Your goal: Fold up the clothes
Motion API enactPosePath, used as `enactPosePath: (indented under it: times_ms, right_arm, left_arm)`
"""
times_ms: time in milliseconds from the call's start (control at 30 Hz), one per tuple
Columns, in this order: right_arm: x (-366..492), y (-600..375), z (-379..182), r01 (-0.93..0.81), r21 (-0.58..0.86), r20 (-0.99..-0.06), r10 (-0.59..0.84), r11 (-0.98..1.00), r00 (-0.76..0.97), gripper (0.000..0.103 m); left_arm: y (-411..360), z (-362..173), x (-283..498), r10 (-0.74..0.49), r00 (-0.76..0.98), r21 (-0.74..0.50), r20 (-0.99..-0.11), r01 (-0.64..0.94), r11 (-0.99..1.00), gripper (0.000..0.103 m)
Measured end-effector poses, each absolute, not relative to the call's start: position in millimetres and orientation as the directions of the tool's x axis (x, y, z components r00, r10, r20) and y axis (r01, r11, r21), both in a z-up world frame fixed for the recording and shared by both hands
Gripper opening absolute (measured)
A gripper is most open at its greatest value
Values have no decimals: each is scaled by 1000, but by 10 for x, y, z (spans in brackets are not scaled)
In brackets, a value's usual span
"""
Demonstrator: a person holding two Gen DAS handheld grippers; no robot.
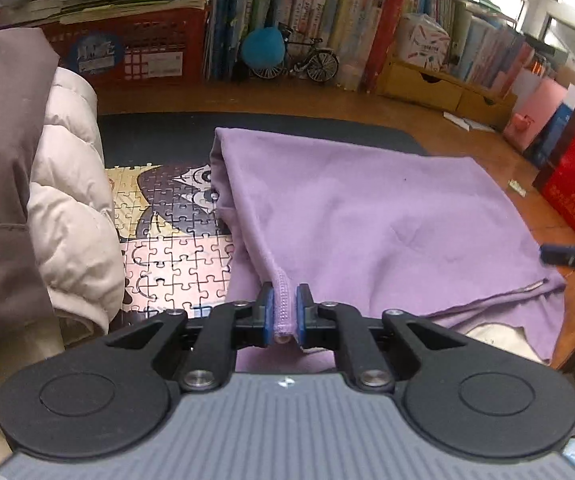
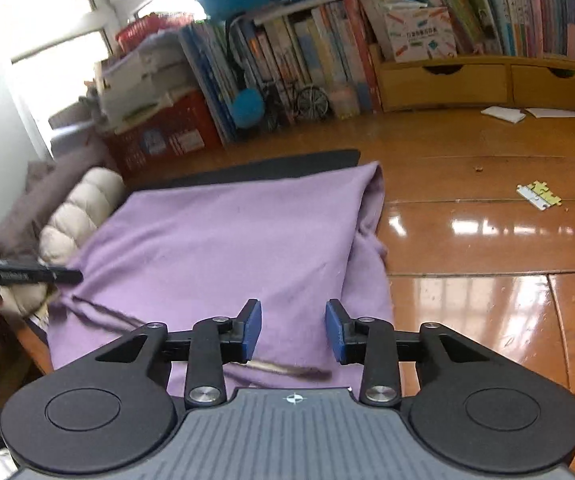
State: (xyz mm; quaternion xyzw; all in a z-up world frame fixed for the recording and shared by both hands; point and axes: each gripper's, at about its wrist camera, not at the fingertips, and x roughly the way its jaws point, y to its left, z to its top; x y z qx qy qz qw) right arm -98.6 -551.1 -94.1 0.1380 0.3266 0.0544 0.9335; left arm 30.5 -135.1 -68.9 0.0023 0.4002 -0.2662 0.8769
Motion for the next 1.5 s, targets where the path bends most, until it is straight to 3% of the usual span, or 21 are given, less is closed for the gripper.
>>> enactPosePath:
  times_ms: [33, 100, 300, 500, 567, 600, 800, 1033, 1233, 1433, 1500]
  right_arm:
    - [-990, -5479, -955, -14, 282, -593, 186, 959, 784, 50]
    - [-994, -5434, -962, -25, 272, -578, 184, 962, 795, 57]
    - [-887, -5431, -993, 17, 305, -559, 165, 952, 813, 57]
    - [-813, -5629, -1125, 100, 460, -558, 199, 882, 805, 56]
    - [-793, -5643, -1164, 96, 502, -560, 238, 859, 793, 31]
    - [-780, -5654, -1183, 98, 525, -562, 258, 845, 786, 13]
    - [-783, -5824, -1178, 120, 658, -507, 319, 743, 801, 8]
    - [-920, -5901, -723, 24, 673, -423, 358, 740, 832, 8]
    - [-1219, -5893, -527, -7, 617, -472, 378, 787, 796, 7]
    - [-1293, -5733, -893, 34, 439, -661, 297, 898, 689, 11]
    - [-1318, -5710, -957, 49, 385, -703, 258, 922, 662, 18]
  left_arm:
    - [-1346, -677, 307, -471, 540, -214, -698, 471, 856, 11]
    - [-1343, -662, 313, -484, 541, -224, -688, 476, 851, 11]
    - [-1355, -709, 318, -500, 527, -243, -687, 482, 842, 11]
    - [-1296, -788, 330, -504, 513, -272, -695, 461, 844, 11]
    - [-1285, -800, 335, -507, 512, -280, -693, 457, 844, 11]
    - [-1282, -802, 337, -508, 512, -282, -693, 455, 844, 11]
    - [-1250, -702, 358, -505, 532, -272, -680, 457, 847, 8]
    - [-1234, -345, 146, -536, 567, -241, -625, 513, 824, 7]
    - [-1181, -289, -219, -523, 555, -188, -647, 549, 815, 8]
    - [-1252, -760, -258, -383, 467, -116, -797, 504, 856, 11]
    - [-1196, -701, -319, -358, 483, -87, -799, 497, 864, 21]
